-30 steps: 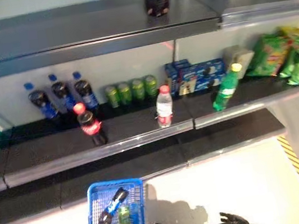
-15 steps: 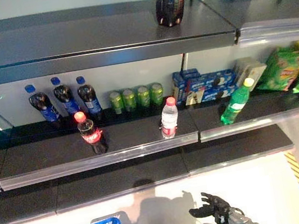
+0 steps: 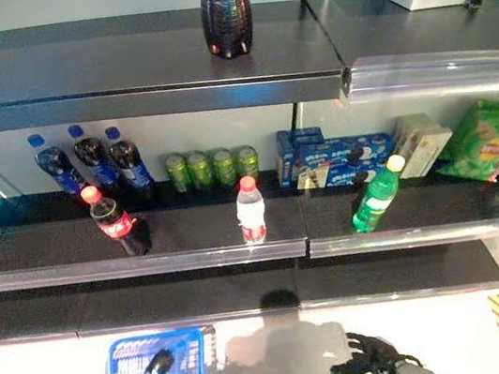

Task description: Pick up the drink and place into the basket.

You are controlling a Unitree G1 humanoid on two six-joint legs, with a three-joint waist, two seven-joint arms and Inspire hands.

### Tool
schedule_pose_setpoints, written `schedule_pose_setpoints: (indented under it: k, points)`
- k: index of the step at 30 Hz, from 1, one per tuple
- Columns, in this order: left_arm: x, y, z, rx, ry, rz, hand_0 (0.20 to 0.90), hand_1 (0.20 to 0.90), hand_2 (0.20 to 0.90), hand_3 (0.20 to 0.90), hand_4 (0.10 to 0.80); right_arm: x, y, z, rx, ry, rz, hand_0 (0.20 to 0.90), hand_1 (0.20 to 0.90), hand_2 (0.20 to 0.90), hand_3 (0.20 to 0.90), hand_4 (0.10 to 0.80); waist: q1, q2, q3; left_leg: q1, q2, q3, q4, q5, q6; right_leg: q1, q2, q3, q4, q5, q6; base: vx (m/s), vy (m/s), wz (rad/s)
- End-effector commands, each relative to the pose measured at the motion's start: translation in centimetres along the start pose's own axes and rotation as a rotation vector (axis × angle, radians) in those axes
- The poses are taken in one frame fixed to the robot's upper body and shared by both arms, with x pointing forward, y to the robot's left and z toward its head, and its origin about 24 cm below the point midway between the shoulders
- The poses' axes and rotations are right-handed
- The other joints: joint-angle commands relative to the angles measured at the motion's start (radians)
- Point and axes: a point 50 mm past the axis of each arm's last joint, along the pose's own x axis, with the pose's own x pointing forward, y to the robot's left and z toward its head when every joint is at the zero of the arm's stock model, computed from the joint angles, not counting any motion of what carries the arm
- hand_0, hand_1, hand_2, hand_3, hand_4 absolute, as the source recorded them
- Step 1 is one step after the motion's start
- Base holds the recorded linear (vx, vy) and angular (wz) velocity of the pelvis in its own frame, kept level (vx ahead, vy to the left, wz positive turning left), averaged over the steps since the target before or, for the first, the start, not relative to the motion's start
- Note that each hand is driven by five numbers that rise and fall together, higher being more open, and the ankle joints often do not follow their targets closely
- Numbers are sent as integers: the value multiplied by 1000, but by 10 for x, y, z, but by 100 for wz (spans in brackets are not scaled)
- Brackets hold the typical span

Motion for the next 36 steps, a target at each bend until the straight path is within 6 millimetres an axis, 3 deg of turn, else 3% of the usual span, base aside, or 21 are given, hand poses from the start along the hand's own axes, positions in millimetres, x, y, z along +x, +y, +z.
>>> schedule_pose_setpoints:
  k: [1, 6, 7, 9, 15, 16, 21, 26, 30, 36]
  points:
    - [-5, 0, -8, 19, -8, -73, 300, 300, 300, 200, 100, 3, 5, 46, -18, -221, 45, 900, 900, 900, 900, 800, -13, 7, 29, -43, -49, 4, -63, 17, 25, 42, -38, 36, 14, -38, 59, -14, 45, 48]
    - [-4, -2, 1, 23, -40, -86, 300, 300, 300, 200, 100, -6, 12, 78, -80, -375, 66, 900, 900, 900, 900, 800, -31, 16, 23, 3, -57, -5, -111, 12, 19, 54, -39, 53, 21, -51, 61, 39, 41, 4]
    - [-3, -5, 8, 24, -59, -95, 300, 300, 300, 200, 100, -17, 19, 99, -135, -479, 92, 900, 900, 900, 900, 800, -45, 17, 21, 27, -58, 9, -116, 3, 19, 69, -44, 56, 16, -50, 70, 57, 49, -11]
    - [-3, -6, 12, 12, -67, -89, 300, 300, 300, 200, 100, -26, 21, 111, -158, -537, 105, 900, 900, 900, 900, 800, -53, 18, 19, 40, -61, 16, -119, -5, 20, 76, -48, 59, 14, -49, 76, 46, 49, -2]
    - [-3, 5, 24, -33, -96, -59, 300, 300, 300, 200, 100, -95, -1, 174, -222, -958, 19, 900, 900, 900, 900, 800, -105, 15, 7, 96, -60, 81, -129, -39, 38, 94, -57, 91, -1, -44, 101, 33, 48, -12]
    - [-3, 7, 24, -35, -96, -57, 300, 300, 300, 200, 100, -100, -2, 176, -220, -994, 10, 900, 900, 900, 900, 800, -107, 15, 6, 100, -60, 85, -131, -41, 40, 95, -58, 93, -2, -44, 101, 12, 38, -22]
    - [-6, 16, 15, -50, -84, -34, 300, 300, 300, 200, 100, -161, -21, 212, -84, -1372, -116, 900, 900, 900, 900, 800, -129, 15, -10, 129, -58, 115, -138, -64, 52, 103, -55, 116, -13, -49, 105, 2, 27, -19]
    - [-8, 20, 8, -49, -72, -21, 300, 300, 300, 200, 100, -196, -39, 225, 43, -1582, -300, 900, 900, 900, 900, 800, -132, 21, -18, 135, -55, 122, -134, -76, 54, 105, -53, 123, -15, -53, 103, -12, 19, -7]
    - [-7, 27, 9, -55, -73, -6, 300, 300, 300, 200, 100, -211, -51, 228, 110, -1660, -467, 900, 900, 900, 900, 800, -128, 25, -25, 138, -54, 118, -135, -79, 55, 109, -50, 121, -11, -60, 100, 13, 14, -11]
    - [-6, 29, 9, -27, -64, -6, 300, 300, 300, 200, 100, -207, -65, 227, 184, -1616, -620, 900, 900, 900, 900, 800, -110, 26, -22, 123, -54, 99, -102, -85, 49, 109, -50, 102, 12, -71, 91, 33, -10, 0]
